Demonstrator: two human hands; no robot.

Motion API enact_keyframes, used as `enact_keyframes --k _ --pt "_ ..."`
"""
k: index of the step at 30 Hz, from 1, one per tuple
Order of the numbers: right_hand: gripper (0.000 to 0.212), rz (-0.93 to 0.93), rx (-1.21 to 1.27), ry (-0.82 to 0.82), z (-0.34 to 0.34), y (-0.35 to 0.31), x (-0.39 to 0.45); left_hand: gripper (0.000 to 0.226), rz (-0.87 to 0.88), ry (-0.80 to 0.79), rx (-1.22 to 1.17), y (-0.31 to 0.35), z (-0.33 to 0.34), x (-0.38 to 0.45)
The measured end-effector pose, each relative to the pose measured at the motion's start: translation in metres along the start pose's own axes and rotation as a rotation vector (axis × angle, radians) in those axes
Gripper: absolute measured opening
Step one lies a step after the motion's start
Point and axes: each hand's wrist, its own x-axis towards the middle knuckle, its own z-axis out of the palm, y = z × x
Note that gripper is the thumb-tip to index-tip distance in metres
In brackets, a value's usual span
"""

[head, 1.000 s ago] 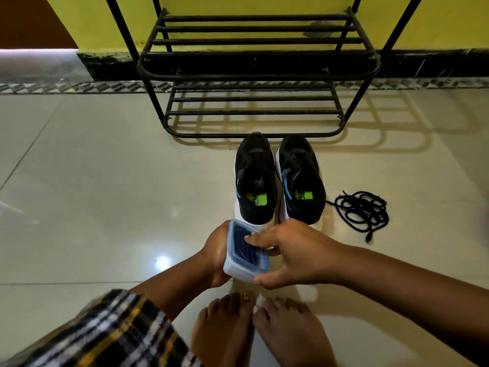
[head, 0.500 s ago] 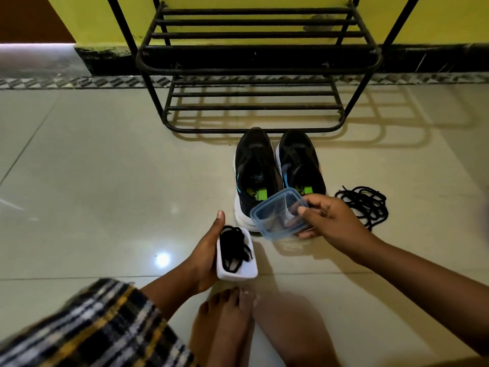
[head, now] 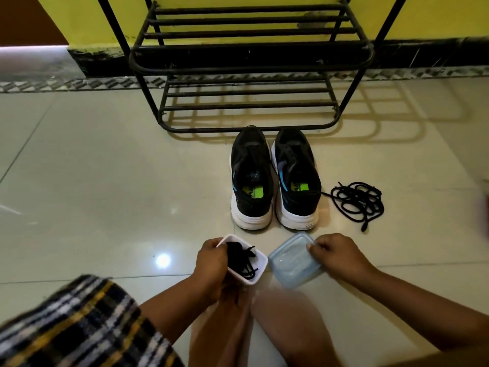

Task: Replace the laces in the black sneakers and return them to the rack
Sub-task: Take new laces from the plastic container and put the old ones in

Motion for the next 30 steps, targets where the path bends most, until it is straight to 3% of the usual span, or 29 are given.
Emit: enact_keyframes --k 3,5,7,10,15,18,22,24,26,30 --pt "0.047 -0.043 -0.327 -0.062 -0.008 0.010 0.003 0.022 0.347 0.121 0.472 -0.018 -0.016 0.004" --pt "0.049 -0.029 -0.365 -0.110 -0.012 0.014 0.005 0.039 0.651 0.136 0.709 -0.029 -0.029 0.002" --pt "0.048 -0.025 -0.369 -0.117 -0.012 0.017 0.007 0.039 0.931 0.093 0.897 -0.033 -0.041 0.004" --pt "0.050 -0.027 -0.443 -0.104 -0.011 0.016 0.010 0.032 1.148 0.070 1.170 -0.025 -0.050 0.009" --pt "0.048 -0.177 -0.518 -0.020 -0.014 -0.009 0.006 0.047 1.123 0.037 1.579 -0.006 -0.037 0.007" --pt "0.049 -0.309 -0.447 -0.042 -0.002 -0.028 0.005 0.042 0.949 0.033 1.740 0.008 -0.017 -0.005" --pt "0.049 -0.237 -0.222 -0.193 0.029 -0.035 0.007 0.025 0.806 -0.002 1.830 0.012 0.004 -0.010" --pt "0.044 -0.175 -0.113 -0.244 0.041 -0.034 0.005 0.027 0.785 -0.063 1.836 0.009 0.008 -0.012" --pt "0.041 -0.123 -0.009 -0.250 0.048 -0.035 0.003 0.034 0.788 -0.131 1.795 0.006 0.009 -0.012" --pt "0.040 -0.090 0.050 -0.232 0.050 -0.041 0.007 0.027 0.876 -0.190 1.718 0.002 0.012 -0.008"
